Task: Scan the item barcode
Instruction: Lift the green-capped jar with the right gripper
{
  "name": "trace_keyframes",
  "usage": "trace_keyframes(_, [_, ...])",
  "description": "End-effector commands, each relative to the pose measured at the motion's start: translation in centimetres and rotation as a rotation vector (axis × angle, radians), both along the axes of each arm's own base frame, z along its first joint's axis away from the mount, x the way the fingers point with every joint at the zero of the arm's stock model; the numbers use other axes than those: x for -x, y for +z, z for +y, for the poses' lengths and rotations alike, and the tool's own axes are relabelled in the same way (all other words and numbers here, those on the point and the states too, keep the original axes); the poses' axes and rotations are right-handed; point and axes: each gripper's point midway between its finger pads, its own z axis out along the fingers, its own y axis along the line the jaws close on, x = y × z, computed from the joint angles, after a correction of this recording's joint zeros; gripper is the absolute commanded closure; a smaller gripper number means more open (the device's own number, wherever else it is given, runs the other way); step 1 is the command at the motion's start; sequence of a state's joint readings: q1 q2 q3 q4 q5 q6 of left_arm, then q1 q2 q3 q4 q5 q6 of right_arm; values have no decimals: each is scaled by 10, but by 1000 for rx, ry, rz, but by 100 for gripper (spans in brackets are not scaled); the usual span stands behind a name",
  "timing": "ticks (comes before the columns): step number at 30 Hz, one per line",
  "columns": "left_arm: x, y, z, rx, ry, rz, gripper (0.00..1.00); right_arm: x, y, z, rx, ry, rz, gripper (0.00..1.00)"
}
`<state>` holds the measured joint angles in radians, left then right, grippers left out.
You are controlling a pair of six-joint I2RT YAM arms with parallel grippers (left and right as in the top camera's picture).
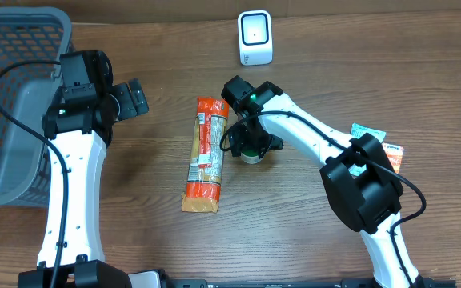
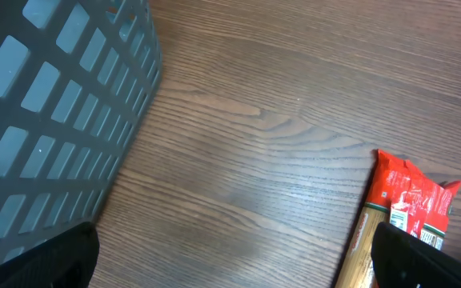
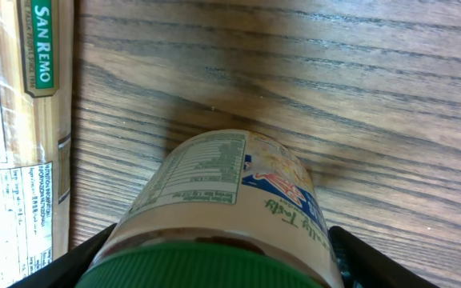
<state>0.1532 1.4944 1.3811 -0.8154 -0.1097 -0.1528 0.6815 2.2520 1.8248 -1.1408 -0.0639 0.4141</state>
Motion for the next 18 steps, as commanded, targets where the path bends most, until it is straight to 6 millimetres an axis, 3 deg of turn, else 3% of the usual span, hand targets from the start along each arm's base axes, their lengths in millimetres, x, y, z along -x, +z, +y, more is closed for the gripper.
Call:
trace_keyframes(1, [-3,1,2,-15,-9,0,0,0,0,1,0,7,-7,22])
trace_keyframes(5, [-3,1,2,-15,-9,0,0,-1,0,1,3,6,-12,26])
trace_keyframes(11, [-3,1,2,-15,-9,1,0,-5,7,0,6,4,-32,45])
trace_keyframes(16, [-3,1,3,-15,-9,1,0,-9,40,-8,15,-8,-106,50])
trace_keyframes(18, [-3,1,2,-15,-9,1,0,-10,59,-10,2,-11,-137,60])
